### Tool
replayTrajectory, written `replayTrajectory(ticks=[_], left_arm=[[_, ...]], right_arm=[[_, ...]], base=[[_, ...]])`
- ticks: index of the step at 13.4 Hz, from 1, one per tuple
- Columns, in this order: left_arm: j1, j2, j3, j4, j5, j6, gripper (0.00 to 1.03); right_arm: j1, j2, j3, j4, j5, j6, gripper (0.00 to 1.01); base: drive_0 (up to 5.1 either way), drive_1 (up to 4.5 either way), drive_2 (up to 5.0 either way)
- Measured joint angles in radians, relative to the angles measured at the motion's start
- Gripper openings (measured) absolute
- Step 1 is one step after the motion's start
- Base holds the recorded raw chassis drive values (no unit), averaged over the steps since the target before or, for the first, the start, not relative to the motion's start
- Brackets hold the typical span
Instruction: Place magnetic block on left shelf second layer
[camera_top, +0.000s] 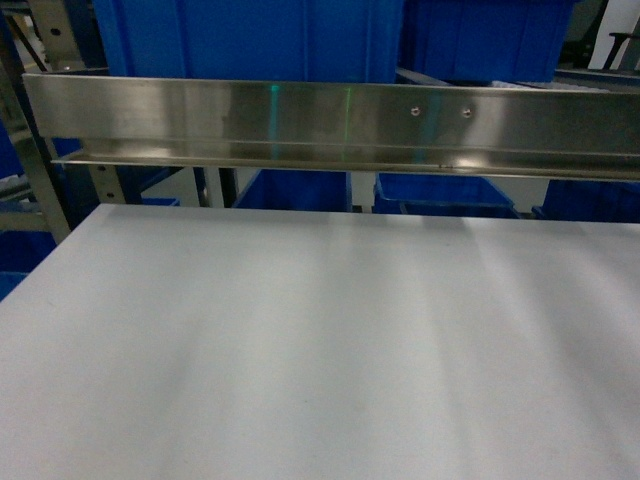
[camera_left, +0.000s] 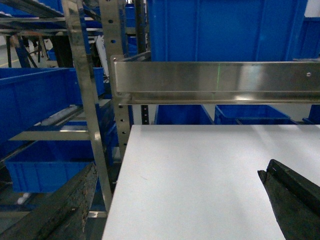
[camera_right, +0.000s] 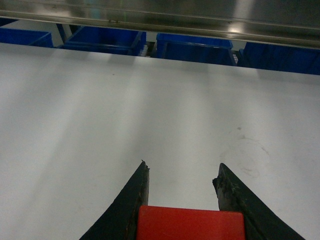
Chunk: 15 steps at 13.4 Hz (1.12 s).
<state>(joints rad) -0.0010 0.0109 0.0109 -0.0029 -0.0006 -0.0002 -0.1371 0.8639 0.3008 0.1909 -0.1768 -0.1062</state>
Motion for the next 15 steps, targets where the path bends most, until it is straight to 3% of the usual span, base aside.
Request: replayTrajectory(ticks=[15], left_arm=[[0.000, 0.000, 0.000, -0.001, 0.000, 0.000, 0.98]], right_arm=[[0.000, 0.000, 0.000, 0.000, 0.000, 0.000, 0.33]], base=[[-5.0, 2.44, 2.4]])
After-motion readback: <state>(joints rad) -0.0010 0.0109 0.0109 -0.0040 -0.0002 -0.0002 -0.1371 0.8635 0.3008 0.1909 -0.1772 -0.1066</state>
